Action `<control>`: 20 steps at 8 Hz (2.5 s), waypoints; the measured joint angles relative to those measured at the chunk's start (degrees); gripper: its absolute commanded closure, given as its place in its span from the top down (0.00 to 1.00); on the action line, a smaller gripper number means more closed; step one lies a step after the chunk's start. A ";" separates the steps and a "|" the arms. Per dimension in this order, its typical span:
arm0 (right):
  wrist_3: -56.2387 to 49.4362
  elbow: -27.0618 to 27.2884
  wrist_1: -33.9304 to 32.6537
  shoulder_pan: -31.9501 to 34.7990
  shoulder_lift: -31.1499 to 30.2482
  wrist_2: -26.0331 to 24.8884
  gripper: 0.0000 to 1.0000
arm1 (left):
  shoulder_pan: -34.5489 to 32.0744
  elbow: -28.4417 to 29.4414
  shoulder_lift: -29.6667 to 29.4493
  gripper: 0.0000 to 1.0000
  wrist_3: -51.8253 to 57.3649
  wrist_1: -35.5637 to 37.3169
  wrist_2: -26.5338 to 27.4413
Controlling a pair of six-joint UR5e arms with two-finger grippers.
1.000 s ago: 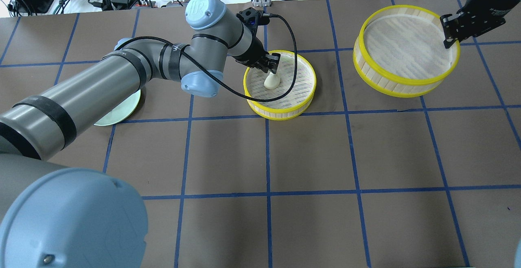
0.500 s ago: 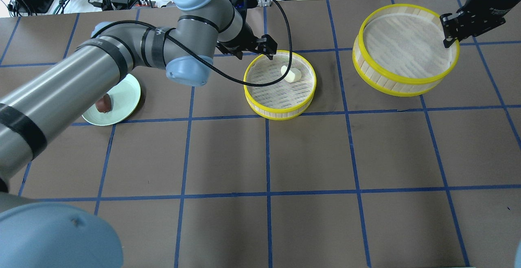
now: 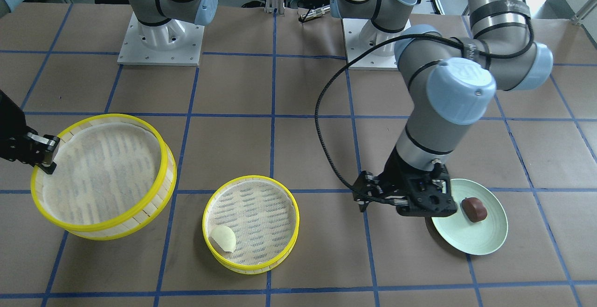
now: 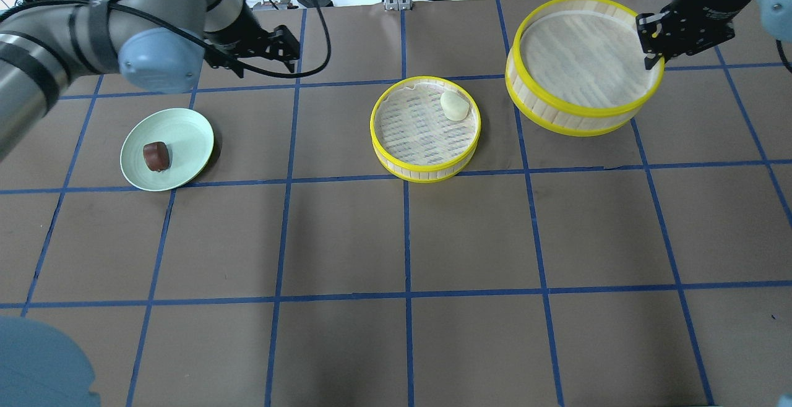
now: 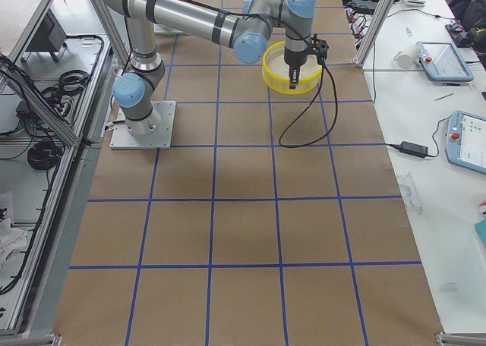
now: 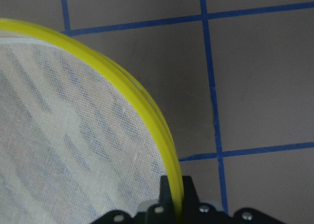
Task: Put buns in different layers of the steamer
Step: 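Restack the top tier with the right gripper while the left returns to the plate, then grasp the brown bun on the plate with the left gripper and lift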
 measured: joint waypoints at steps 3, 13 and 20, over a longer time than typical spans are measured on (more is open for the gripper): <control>13.58 -0.01 -2.63 8.46 1.54 -0.15 0.00 | 11.55 -1.17 1.50 1.00 4.18 -7.85 4.56; 35.47 1.66 -13.99 22.18 13.68 -0.26 0.00 | 22.93 -8.31 -7.81 1.00 10.58 0.29 6.93; 36.04 2.54 -14.61 22.28 13.99 -0.16 0.00 | 22.97 -7.74 -11.29 0.01 10.57 2.40 6.81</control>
